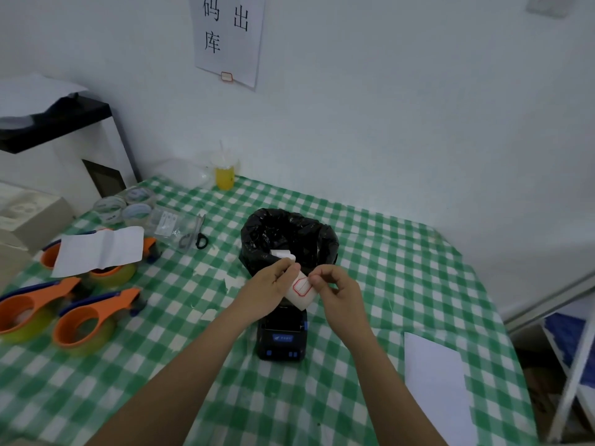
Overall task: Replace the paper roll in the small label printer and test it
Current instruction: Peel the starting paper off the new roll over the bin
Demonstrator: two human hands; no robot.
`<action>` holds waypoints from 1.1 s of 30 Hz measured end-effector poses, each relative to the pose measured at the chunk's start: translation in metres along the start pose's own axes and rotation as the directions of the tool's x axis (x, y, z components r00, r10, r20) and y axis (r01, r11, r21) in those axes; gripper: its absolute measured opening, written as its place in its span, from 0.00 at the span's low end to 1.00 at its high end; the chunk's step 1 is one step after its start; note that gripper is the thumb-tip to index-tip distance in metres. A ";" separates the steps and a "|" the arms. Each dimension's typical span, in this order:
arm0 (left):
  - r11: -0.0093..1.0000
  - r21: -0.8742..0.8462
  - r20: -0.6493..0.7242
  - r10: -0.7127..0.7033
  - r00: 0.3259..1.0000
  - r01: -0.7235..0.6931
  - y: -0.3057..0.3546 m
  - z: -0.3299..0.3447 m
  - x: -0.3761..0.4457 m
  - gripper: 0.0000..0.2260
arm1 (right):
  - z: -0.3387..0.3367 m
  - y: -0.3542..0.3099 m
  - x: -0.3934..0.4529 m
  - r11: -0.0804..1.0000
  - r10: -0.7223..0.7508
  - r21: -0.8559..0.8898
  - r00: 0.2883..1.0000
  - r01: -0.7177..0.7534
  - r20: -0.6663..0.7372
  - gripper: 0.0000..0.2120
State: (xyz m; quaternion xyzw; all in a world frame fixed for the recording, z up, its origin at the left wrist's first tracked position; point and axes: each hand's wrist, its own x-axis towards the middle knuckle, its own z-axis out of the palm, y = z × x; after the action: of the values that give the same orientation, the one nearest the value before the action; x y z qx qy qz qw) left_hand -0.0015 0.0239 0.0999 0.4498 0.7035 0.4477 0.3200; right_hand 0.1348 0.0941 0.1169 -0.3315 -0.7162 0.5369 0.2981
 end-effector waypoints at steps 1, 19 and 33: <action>1.000 -0.012 0.005 -0.004 1.000 0.004 0.000 0.000 0.000 0.14 | 0.000 0.000 0.000 1.000 -0.003 0.007 1.000 0.003 0.003 0.09; 0.994 -0.088 0.081 -0.059 0.995 0.066 -0.003 -0.005 0.004 0.14 | -0.001 0.003 0.000 0.999 -0.023 0.050 0.997 0.020 0.067 0.11; 0.995 -0.053 0.077 -0.074 0.994 0.079 0.007 -0.004 0.010 0.18 | -0.011 -0.006 0.006 0.992 -0.117 -0.032 0.990 0.120 0.082 0.14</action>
State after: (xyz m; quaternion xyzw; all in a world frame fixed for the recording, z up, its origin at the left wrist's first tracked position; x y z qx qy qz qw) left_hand -0.0062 0.0336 0.1076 0.4298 0.6949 0.4376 0.3754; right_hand 0.1391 0.1042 0.1256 -0.2721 -0.7557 0.5178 0.2946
